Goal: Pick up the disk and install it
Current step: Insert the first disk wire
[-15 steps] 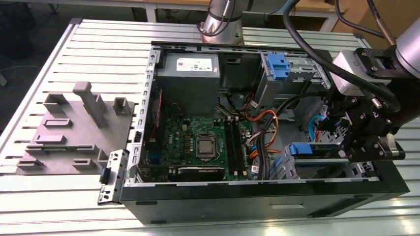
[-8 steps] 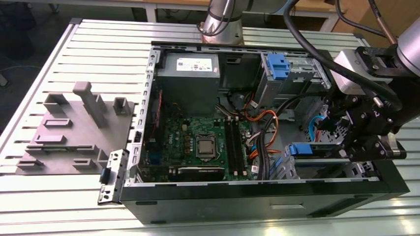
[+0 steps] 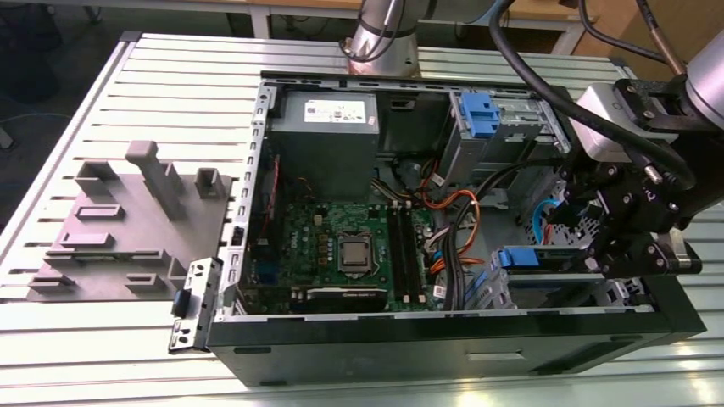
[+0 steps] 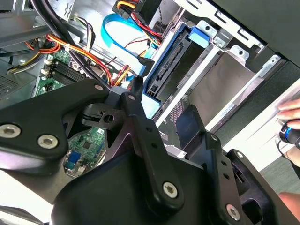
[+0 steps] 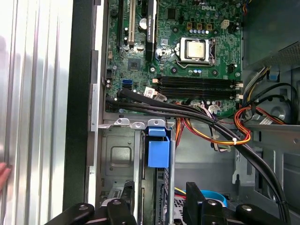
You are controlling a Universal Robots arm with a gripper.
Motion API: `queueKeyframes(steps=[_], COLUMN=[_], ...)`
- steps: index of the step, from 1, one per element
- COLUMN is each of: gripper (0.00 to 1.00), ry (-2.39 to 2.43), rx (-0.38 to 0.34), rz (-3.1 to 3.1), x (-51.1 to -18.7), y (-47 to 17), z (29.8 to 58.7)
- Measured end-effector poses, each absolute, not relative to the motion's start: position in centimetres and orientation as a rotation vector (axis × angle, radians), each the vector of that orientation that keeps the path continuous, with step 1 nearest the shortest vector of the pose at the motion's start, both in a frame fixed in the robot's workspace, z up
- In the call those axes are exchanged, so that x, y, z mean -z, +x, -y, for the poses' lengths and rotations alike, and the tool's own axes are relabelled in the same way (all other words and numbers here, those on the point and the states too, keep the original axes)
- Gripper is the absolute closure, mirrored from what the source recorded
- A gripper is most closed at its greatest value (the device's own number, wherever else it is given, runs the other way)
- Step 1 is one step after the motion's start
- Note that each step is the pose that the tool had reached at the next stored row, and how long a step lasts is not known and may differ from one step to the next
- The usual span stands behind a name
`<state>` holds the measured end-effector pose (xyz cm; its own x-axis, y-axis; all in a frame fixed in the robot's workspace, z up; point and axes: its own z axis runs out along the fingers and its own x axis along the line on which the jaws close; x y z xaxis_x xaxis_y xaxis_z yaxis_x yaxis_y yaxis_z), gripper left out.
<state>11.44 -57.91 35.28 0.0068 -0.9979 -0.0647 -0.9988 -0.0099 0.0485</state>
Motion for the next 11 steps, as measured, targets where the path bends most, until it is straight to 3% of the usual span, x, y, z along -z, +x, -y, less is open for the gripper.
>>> queueKeyframes(steps=[11], gripper=[0.44], ry=[-2.221], rx=[-0.125], rz=[-2.202], x=[-36.09], y=[11.44], z=[57.91])
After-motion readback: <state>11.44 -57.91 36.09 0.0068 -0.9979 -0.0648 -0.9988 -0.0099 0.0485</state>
